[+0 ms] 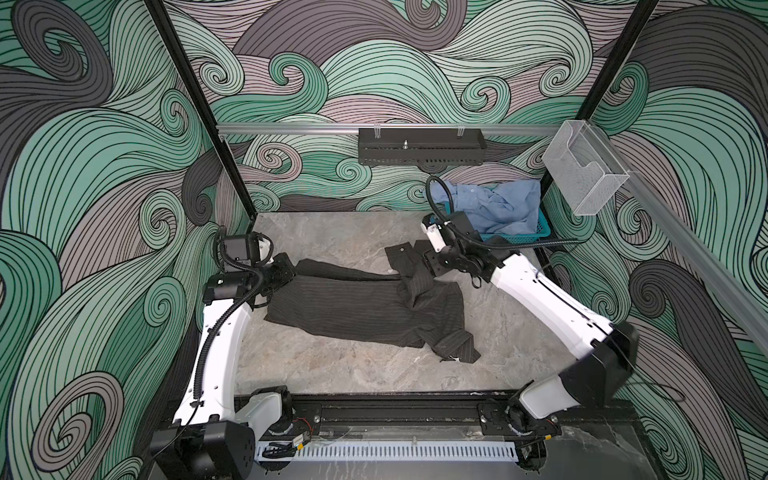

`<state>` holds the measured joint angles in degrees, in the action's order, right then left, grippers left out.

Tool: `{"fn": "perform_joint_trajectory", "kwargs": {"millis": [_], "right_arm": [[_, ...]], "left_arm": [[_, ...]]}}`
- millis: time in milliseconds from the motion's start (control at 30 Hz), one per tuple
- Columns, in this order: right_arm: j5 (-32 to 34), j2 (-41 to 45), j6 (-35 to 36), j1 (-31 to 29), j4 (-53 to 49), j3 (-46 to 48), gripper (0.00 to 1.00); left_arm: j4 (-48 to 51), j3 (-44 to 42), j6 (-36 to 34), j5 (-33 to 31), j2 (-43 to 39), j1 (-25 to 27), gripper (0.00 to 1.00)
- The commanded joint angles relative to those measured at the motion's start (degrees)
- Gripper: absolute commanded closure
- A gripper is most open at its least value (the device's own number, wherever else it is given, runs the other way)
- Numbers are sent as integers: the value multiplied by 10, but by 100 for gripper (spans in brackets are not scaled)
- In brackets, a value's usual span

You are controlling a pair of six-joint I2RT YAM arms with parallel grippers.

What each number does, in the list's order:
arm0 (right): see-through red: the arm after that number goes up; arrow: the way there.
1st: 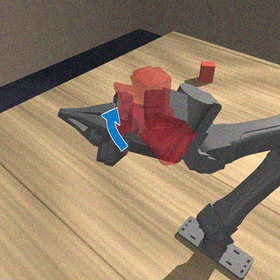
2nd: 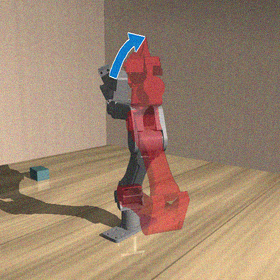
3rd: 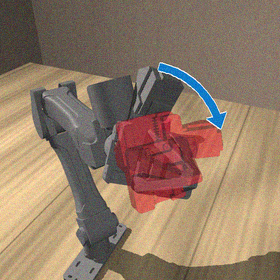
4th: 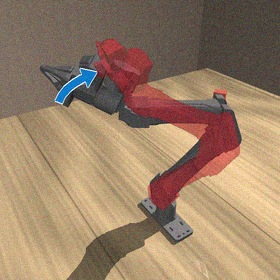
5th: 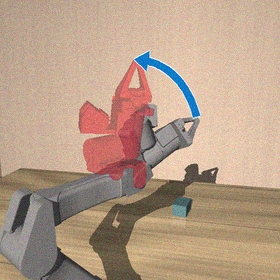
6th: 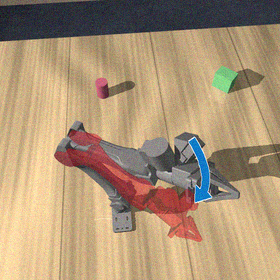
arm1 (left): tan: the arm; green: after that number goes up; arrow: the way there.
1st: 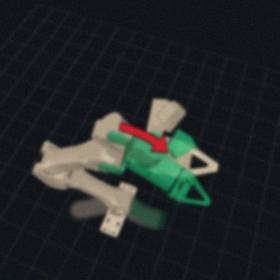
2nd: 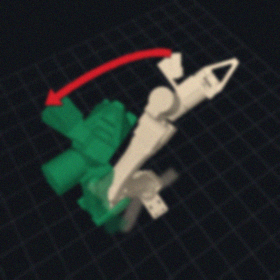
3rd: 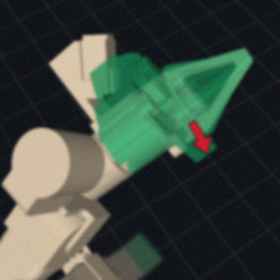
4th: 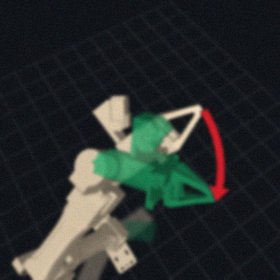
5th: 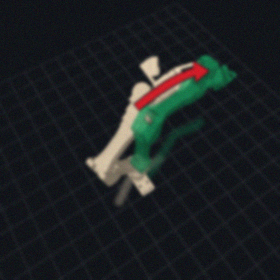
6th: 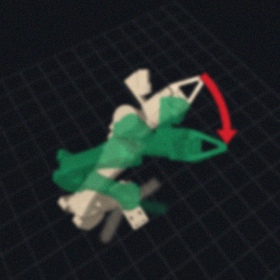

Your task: Fold and stack the long sleeve shirts

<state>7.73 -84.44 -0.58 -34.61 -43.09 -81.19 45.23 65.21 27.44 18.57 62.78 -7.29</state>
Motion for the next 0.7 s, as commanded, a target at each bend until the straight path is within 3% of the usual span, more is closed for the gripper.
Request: {"fn": "perform_joint_trajectory", "kwargs": {"millis": [0, 133, 333, 467, 667], "right_arm": [[-18, 32, -30, 3, 14, 116, 37], [-52, 67, -27, 8, 64, 208, 35], [-11, 84, 28, 9, 105, 287, 32], [9, 100, -5, 40, 76, 292, 30], [-74, 55, -5, 122, 86, 255, 28]], "left_arm": [[-8, 1, -1, -3, 4, 4, 100], [-11, 0, -1, -6, 7, 4, 100], [-13, 1, -2, -8, 12, 4, 100], [-16, 3, -4, -11, 15, 4, 100], [-22, 9, -2, -12, 22, 3, 100]]}}
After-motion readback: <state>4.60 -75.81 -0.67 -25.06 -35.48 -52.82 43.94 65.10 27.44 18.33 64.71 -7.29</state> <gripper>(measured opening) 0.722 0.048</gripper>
